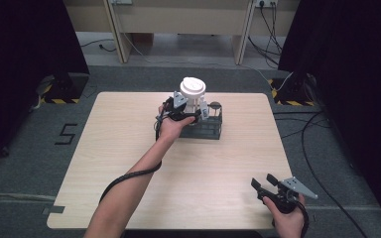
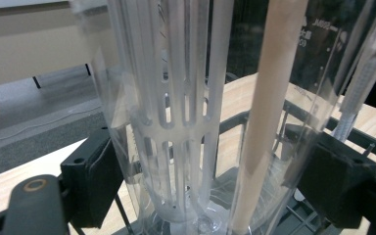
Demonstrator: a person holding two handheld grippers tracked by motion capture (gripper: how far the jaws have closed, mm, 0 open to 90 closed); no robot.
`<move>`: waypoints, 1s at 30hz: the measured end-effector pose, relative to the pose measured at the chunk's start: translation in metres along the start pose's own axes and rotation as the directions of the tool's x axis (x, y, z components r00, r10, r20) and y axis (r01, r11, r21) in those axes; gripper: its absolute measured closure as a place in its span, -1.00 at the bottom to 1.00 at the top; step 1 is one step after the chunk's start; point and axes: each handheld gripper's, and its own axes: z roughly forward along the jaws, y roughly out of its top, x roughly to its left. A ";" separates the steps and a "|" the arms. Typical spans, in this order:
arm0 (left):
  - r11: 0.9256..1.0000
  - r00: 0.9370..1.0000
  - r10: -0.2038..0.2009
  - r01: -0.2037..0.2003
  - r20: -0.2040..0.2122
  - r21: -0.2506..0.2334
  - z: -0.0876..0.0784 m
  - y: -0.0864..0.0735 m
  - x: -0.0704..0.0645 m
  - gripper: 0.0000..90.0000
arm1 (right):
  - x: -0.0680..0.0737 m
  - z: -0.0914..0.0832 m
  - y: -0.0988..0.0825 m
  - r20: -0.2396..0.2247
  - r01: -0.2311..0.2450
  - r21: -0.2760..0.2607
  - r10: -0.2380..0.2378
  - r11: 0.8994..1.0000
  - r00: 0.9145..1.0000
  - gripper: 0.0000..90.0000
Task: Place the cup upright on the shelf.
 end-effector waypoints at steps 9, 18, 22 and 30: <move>1.000 1.000 -0.015 0.015 0.002 0.020 0.004 -0.008 0.000 -0.61 | 0.000 0.000 0.000 -0.002 -0.003 0.000 0.003 1.000 1.000 -0.36; 1.000 1.000 -0.020 0.020 -0.003 0.024 0.002 -0.009 0.000 -0.62 | -0.001 0.000 0.000 0.002 0.013 0.000 -0.013 1.000 1.000 -0.37; 1.000 1.000 -0.004 0.004 -0.002 0.021 0.001 -0.010 0.000 -0.63 | 0.000 0.001 0.000 -0.001 0.011 0.002 -0.011 1.000 1.000 -0.37; 1.000 1.000 0.002 -0.002 -0.005 0.000 -0.004 -0.010 -0.003 -0.68 | -0.001 0.001 0.000 -0.001 0.011 0.000 -0.011 1.000 1.000 -0.37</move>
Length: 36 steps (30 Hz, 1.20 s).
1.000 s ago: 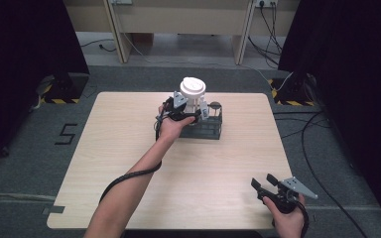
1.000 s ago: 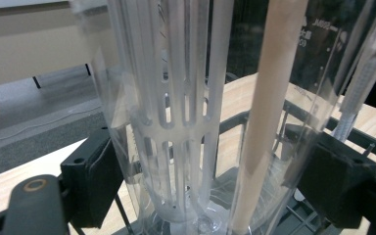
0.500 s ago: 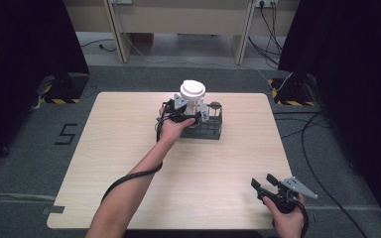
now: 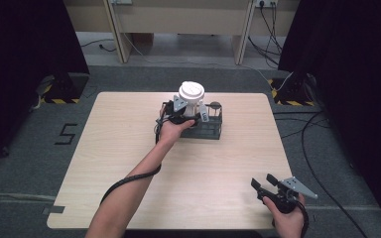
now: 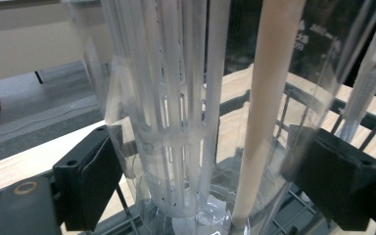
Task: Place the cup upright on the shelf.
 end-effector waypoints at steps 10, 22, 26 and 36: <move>0.999 1.000 0.013 -0.013 0.005 -0.032 -0.019 0.002 -0.001 -0.68 | 0.001 0.000 0.000 0.004 0.004 0.004 -0.004 1.000 1.000 -0.37; 0.998 0.999 0.051 -0.050 0.009 -0.038 -0.040 0.000 0.002 -0.68 | 0.001 0.000 0.000 0.007 0.006 0.006 -0.006 1.000 1.000 -0.37; 0.998 0.999 0.050 -0.050 0.017 -0.037 -0.046 -0.002 0.001 -0.68 | 0.001 0.000 0.000 0.004 -0.005 0.007 0.005 1.000 1.000 -0.37; 0.998 0.999 0.034 -0.032 0.032 -0.045 -0.062 -0.004 0.001 -0.68 | 0.001 0.000 0.000 0.005 -0.005 0.006 0.005 1.000 1.000 -0.37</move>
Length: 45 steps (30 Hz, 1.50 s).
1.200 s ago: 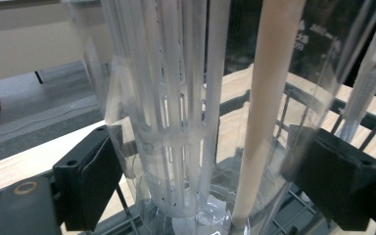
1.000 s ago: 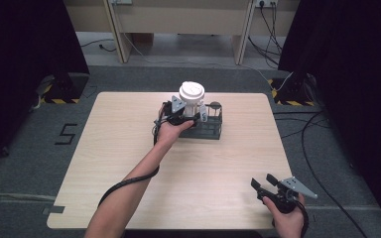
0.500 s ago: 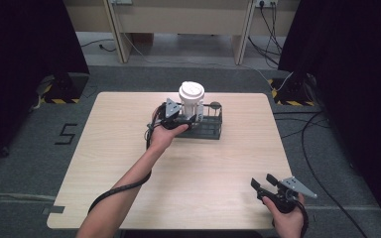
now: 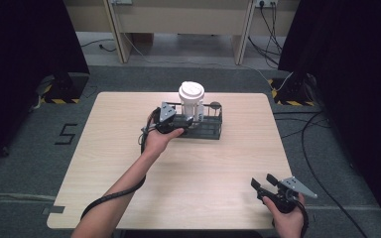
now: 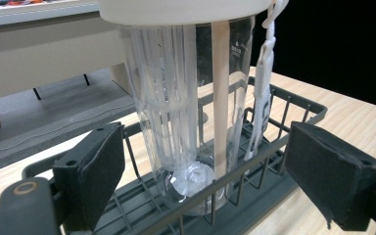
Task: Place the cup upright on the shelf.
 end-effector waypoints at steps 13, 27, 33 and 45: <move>1.000 1.000 0.013 -0.013 0.012 -0.002 -0.025 -0.008 -0.001 -0.68 | 0.000 0.000 0.000 0.005 0.009 -0.001 -0.009 1.000 1.000 -0.37; 1.000 1.000 0.002 -0.002 0.013 -0.015 -0.049 -0.014 0.000 -0.67 | 0.000 0.000 0.000 0.005 0.001 0.000 -0.001 1.000 1.000 -0.37; 1.000 1.000 -0.002 0.002 0.017 -0.014 -0.057 -0.018 -0.001 -0.67 | 0.000 0.000 0.000 0.006 0.003 0.002 -0.003 1.000 1.000 -0.37; 1.000 1.000 -0.001 0.001 0.021 -0.020 -0.072 -0.024 -0.002 -0.67 | 0.000 0.000 0.000 0.007 0.003 0.001 -0.003 1.000 1.000 -0.37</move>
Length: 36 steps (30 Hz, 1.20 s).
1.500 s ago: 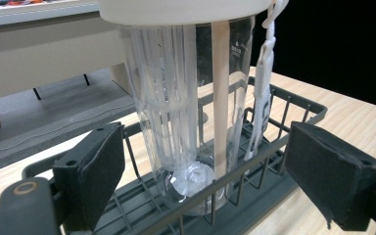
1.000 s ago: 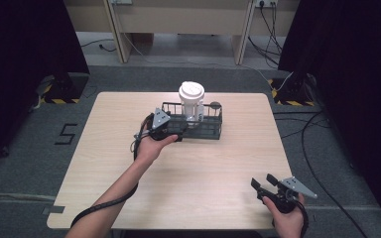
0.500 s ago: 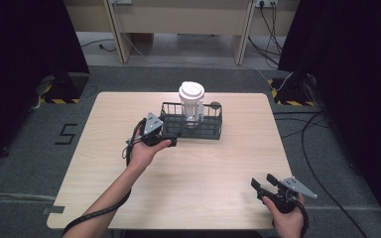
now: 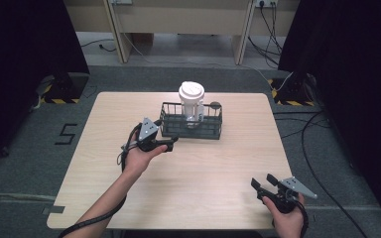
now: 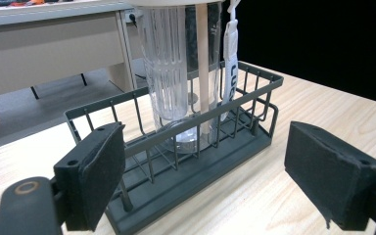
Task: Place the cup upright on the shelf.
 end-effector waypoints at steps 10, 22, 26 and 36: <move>1.000 1.000 -0.001 0.001 -0.003 -0.003 -0.016 -0.005 0.001 -0.66 | 0.000 0.000 0.000 0.002 0.002 0.001 -0.002 1.000 1.000 -0.37; 1.000 1.000 0.005 -0.005 -0.002 -0.011 -0.037 -0.008 0.000 -0.66 | 0.000 0.000 0.000 0.004 0.000 0.001 0.000 1.000 1.000 -0.37; 1.000 1.000 0.006 -0.006 0.003 -0.014 -0.043 -0.009 -0.001 -0.66 | 0.000 0.000 0.000 0.005 -0.001 0.001 0.001 1.000 1.000 -0.37; 1.000 1.000 0.000 0.000 -0.005 -0.010 -0.060 -0.020 0.001 -0.65 | 0.000 0.000 0.000 0.006 0.001 0.000 -0.001 1.000 1.000 -0.37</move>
